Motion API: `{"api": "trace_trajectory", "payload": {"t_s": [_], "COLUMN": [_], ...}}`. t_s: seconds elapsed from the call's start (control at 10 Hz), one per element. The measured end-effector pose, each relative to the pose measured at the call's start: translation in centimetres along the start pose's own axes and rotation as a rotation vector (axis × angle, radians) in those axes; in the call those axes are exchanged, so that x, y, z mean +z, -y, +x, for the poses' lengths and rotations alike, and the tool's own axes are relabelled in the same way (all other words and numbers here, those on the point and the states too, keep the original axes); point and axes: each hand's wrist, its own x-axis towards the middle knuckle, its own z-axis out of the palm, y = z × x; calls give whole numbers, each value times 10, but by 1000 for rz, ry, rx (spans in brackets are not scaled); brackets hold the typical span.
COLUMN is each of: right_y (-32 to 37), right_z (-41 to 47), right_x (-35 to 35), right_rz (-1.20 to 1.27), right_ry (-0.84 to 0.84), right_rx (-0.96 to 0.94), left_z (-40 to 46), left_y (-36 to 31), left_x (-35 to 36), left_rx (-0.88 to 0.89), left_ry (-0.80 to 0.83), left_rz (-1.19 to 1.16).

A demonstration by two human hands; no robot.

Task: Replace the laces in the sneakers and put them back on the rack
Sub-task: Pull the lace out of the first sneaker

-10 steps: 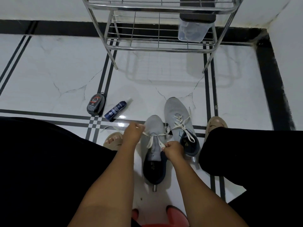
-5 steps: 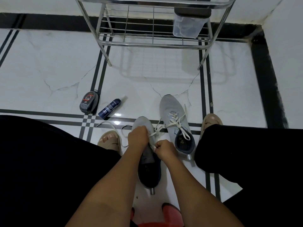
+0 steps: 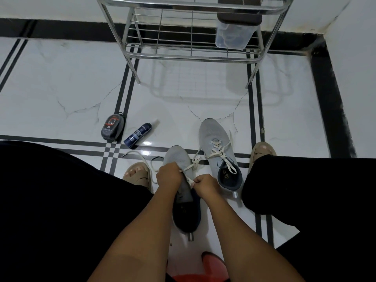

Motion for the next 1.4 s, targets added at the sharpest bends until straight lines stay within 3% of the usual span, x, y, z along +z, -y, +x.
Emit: {"api": "trace_trajectory", "payload": {"t_s": [0.1, 0.2, 0.3, 0.4, 0.5, 0.6, 0.7, 0.8, 1.0, 1.2, 1.3, 1.4], "right_y": [1, 1, -1, 1, 1, 3, 3, -1, -1, -1, 1, -1], "right_z": [1, 1, 3, 2, 1, -1, -3, -1, 3, 3, 4, 5], "right_x": [-2, -7, -8, -7, -5, -5, -3, 0, 0, 1, -1, -5], "right_rz": [34, 51, 43, -7, -59, -107, -141, -132, -143, -139, -92, -52], "right_ry": [8, -7, -16, -13, -35, -45, -45, -30, -20, -14, -14, -20], "right_rx": [30, 59, 74, 56, 32, 1, -20, -11, 6, 33, 36, 63], "left_z": [9, 16, 13, 15, 11, 5, -2, -5, -16, -4, 11, 22], "left_y": [8, 23, 49, 37, 15, 3, -2, -4, 13, 10, 13, 25], "left_x": [-17, -57, -78, -79, -44, -11, -1, 0, 17, 13, 12, -16], "left_rx": [-128, -361, -475, -401, 26, 146, 153, 178, 46, 47, -119, -380], "left_ry": [100, -66, -278, -200, -33, -17, -104, -123, -171, -104, 3, -109], "left_rz": [-251, -1072, -2218, -1582, -446, -71, 63, 111, -102, -175, -579, -1229]}}
